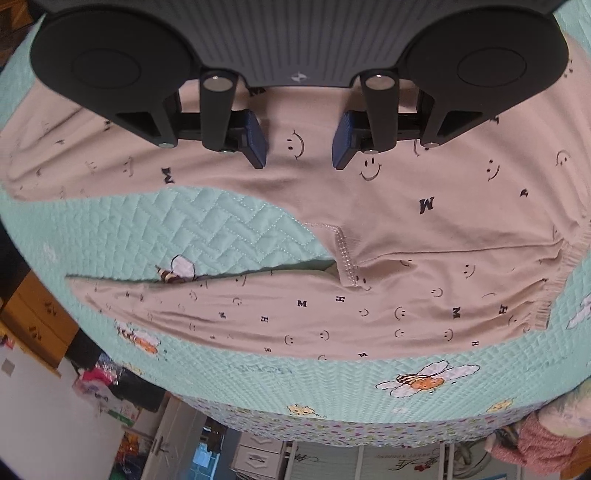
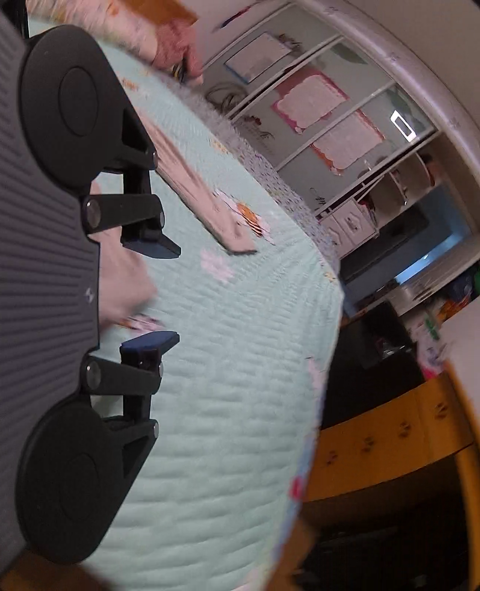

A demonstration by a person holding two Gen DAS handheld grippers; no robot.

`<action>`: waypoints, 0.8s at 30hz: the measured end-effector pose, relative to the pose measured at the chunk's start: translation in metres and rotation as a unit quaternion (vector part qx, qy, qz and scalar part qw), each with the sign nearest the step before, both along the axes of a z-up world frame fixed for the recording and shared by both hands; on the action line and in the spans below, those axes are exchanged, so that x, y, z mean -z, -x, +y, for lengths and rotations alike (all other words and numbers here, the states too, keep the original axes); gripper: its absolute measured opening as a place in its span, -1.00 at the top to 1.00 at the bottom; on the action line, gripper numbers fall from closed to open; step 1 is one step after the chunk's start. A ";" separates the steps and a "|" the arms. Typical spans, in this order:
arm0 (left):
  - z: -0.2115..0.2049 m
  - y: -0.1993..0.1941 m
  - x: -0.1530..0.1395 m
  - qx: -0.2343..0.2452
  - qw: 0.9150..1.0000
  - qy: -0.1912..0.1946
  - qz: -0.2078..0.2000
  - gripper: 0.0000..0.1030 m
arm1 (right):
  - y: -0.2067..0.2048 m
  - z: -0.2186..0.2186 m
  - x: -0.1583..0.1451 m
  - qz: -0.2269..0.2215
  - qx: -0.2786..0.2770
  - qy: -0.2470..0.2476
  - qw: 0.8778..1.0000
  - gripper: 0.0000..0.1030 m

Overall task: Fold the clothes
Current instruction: 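Grasp a pants leg cuff with the right gripper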

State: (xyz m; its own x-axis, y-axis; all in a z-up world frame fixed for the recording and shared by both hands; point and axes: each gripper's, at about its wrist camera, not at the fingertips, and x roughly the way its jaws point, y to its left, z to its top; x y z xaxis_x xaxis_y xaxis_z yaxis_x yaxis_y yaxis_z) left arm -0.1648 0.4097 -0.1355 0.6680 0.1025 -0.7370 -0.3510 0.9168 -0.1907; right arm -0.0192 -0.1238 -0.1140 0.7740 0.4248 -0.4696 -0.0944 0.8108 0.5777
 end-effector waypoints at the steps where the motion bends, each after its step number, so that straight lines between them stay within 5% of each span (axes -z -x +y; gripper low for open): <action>1: 0.000 0.005 -0.003 -0.001 1.000 0.004 -0.004 0.18 | 0.006 0.001 0.003 0.015 0.000 -0.008 1.000 0.12; 5: 0.000 0.030 -0.011 -0.005 0.999 0.038 -0.009 0.18 | 0.017 0.011 0.021 0.076 0.001 -0.039 0.996 0.12; 9: 0.010 0.068 -0.013 -0.042 0.991 0.128 -0.008 0.18 | 0.014 0.014 0.038 0.100 0.036 -0.077 0.991 0.11; 14: 0.013 0.107 0.001 -0.097 0.963 0.250 0.014 0.18 | 0.006 0.011 0.049 0.100 0.050 -0.141 0.984 0.21; 16: 0.009 0.114 0.009 -0.112 0.949 0.294 0.014 0.18 | 0.004 0.011 0.051 0.109 0.046 -0.137 0.984 0.84; 17: 0.007 0.115 0.013 -0.114 0.942 0.317 0.012 0.18 | 0.005 0.011 0.052 0.110 0.045 -0.137 0.983 0.93; 21: -0.005 0.108 0.028 -0.118 0.918 0.379 0.004 0.17 | 0.011 0.009 0.057 0.109 0.040 -0.141 0.983 0.94; 24: -0.013 0.101 0.036 -0.130 0.909 0.396 -0.007 0.11 | 0.014 0.009 0.057 0.107 0.042 -0.141 0.983 0.94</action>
